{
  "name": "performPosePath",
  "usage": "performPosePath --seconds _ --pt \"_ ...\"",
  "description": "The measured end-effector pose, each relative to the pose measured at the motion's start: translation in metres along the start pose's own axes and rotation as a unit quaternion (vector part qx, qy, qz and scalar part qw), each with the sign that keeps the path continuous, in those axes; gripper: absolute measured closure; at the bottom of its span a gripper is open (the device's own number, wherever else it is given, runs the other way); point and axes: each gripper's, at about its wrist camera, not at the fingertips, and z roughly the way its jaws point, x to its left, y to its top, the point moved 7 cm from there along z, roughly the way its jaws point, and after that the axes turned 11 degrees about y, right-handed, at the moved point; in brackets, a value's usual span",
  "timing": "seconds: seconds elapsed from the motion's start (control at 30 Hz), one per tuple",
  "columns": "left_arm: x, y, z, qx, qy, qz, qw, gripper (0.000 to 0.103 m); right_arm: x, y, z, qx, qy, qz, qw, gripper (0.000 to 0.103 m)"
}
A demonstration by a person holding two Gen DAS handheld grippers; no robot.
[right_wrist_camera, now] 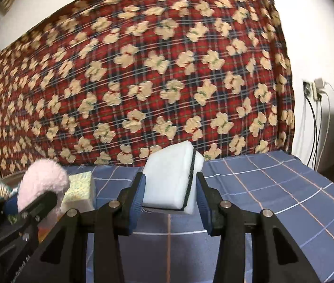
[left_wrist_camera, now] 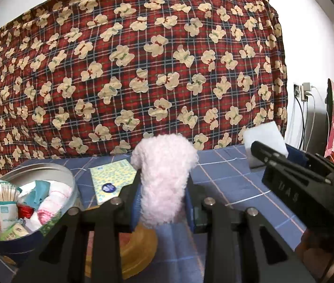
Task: Organize soft objects
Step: 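Carry the pink puff and white sponge in both tools over the tray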
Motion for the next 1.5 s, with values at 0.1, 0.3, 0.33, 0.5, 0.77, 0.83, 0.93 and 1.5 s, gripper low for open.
performPosePath --seconds 0.1,0.3,0.33,0.5,0.77,0.83,0.93,1.5 --pt "0.010 -0.001 -0.005 -0.006 0.003 0.003 1.0000 0.073 0.016 -0.004 0.000 0.008 0.011 -0.008 1.000 0.058" --pt "0.038 -0.004 -0.009 -0.005 0.014 0.000 0.9999 0.073 0.034 -0.008 -0.002 0.003 0.032 0.032 0.999 0.058" --pt "0.044 -0.005 -0.009 -0.003 0.016 -0.002 0.9999 0.074 0.037 -0.008 -0.002 0.000 0.034 0.035 0.999 0.058" --pt "0.069 -0.006 -0.009 -0.003 0.034 -0.005 0.9994 0.074 0.053 -0.010 0.001 0.002 0.043 0.042 0.998 0.058" --pt "0.103 -0.011 -0.008 0.004 0.050 -0.017 0.9986 0.073 0.084 -0.011 0.001 -0.005 0.063 0.042 0.997 0.058" --pt "0.112 -0.012 -0.007 0.004 0.056 -0.020 0.9982 0.073 0.092 -0.011 0.003 -0.004 0.071 0.040 0.997 0.058" --pt "0.125 -0.013 -0.006 0.007 0.064 -0.024 0.9976 0.073 0.101 -0.012 0.006 0.000 0.075 0.031 0.997 0.058" --pt "0.191 -0.017 0.009 0.031 0.123 -0.042 0.9910 0.073 0.179 -0.007 0.024 0.017 0.153 0.014 0.988 0.058"
